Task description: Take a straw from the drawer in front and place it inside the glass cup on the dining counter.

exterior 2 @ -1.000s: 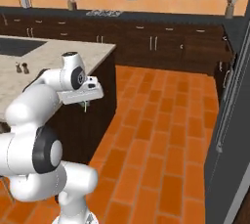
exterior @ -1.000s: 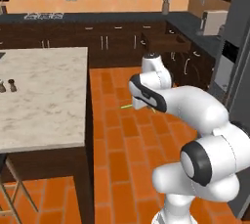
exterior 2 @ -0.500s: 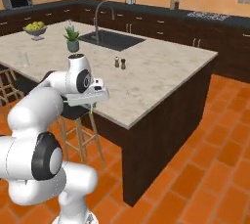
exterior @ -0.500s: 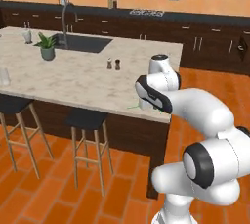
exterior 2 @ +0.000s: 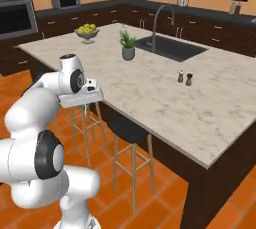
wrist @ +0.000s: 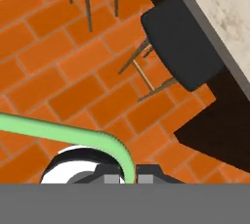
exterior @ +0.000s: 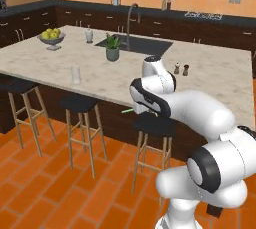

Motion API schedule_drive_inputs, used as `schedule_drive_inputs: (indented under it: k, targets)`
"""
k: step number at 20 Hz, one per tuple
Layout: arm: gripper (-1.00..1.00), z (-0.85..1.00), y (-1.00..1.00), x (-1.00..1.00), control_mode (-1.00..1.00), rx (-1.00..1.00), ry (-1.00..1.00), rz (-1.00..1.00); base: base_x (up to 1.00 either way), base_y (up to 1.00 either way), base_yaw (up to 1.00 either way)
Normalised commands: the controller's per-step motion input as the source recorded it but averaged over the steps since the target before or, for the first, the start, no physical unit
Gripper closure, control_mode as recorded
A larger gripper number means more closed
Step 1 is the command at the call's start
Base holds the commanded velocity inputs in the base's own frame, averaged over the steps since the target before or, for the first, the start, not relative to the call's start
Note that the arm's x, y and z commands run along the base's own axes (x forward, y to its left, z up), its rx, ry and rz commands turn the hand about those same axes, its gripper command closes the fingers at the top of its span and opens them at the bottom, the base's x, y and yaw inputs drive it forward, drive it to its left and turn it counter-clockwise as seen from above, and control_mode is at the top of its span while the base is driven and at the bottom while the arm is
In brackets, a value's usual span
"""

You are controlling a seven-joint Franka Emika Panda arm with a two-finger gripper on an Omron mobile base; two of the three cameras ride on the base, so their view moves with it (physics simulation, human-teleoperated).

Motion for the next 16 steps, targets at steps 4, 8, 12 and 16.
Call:
schedule_drive_inputs:
  k: [4, 8, 12, 16]
  targets:
    - [1.00, 0.00, 0.00, 0.00, 1.00, 0.00, 0.00, 0.00, 0.55, 1.00, -0.01]
    - [1.00, 0.00, 0.00, 0.00, 1.00, 0.00, 0.00, 0.00, 0.32, 1.00, -0.21]
    - [1.00, 0.00, 0.00, 0.00, 1.00, 0.00, 0.00, 0.00, 0.12, 1.00, -0.35]
    - [1.00, 0.00, 0.00, 0.00, 1.00, 0.00, 0.00, 0.00, 0.03, 1.00, -0.39]
